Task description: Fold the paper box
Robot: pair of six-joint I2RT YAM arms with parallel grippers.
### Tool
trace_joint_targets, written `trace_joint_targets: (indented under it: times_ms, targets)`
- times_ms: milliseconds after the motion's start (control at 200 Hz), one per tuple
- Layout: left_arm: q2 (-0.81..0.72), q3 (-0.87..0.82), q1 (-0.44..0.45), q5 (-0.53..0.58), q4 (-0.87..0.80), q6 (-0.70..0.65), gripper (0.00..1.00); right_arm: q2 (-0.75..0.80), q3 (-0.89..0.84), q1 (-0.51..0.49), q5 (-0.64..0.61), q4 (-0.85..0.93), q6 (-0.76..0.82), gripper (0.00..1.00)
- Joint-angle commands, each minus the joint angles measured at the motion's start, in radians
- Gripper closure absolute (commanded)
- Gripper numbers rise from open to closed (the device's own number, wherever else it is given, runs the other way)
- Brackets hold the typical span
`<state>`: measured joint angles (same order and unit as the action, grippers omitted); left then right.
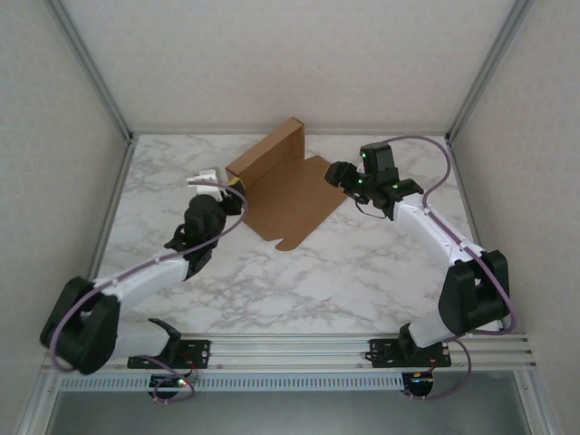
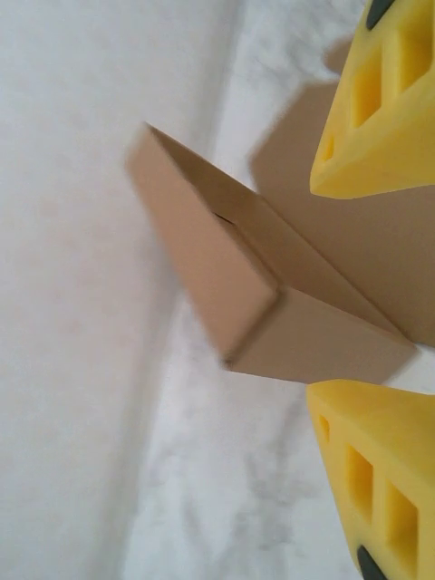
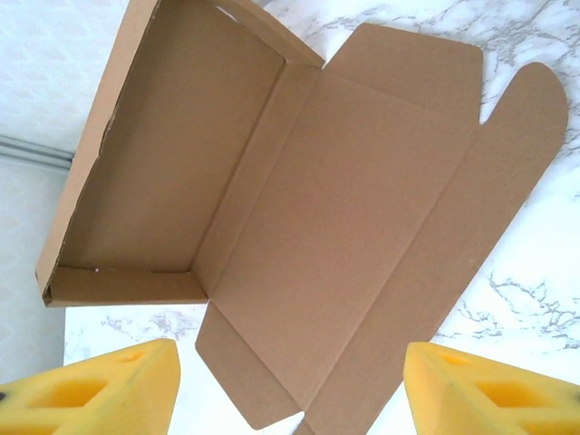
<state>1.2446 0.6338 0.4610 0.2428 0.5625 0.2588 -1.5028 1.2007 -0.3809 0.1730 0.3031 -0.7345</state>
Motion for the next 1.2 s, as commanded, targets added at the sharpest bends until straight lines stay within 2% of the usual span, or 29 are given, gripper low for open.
trace_joint_targets:
  times_ms: [0,65,130,325,431,621,761,916,1192]
  targets:
    - [0.033,0.149,-0.025,-0.001,-0.146,-0.015,0.42,-0.022,0.000,0.004,0.049,-0.036,0.030,0.38]
    - [0.153,0.323,-0.048,0.013,-0.280,-0.029,0.42,-0.051,0.014,0.004,0.074,-0.029,0.030,0.43]
    - [0.276,0.469,-0.081,-0.029,-0.378,-0.040,0.42,-0.077,0.028,0.004,0.099,-0.027,0.032,0.46]
    - [0.641,0.867,-0.172,-0.345,-0.612,-0.062,0.42,-0.111,0.049,0.004,0.131,0.003,0.053,0.44]
    - [0.767,0.999,-0.185,-0.436,-0.723,-0.097,0.42,-0.114,0.052,0.004,0.126,0.015,0.066,0.43]
    - [0.813,1.000,-0.202,-0.522,-0.753,-0.103,0.42,-0.147,0.071,0.004,0.147,0.023,0.077,0.42]
    - [0.814,0.962,-0.200,-0.540,-0.733,-0.057,0.43,-0.168,0.076,0.004,0.154,0.010,0.067,0.42]
    - [0.820,0.951,-0.199,-0.562,-0.742,0.031,0.44,-0.178,0.102,0.005,0.163,0.031,0.076,0.40]
    - [0.816,0.954,-0.196,-0.732,-0.751,0.186,0.43,-0.203,0.138,0.004,0.205,0.032,0.069,0.31]
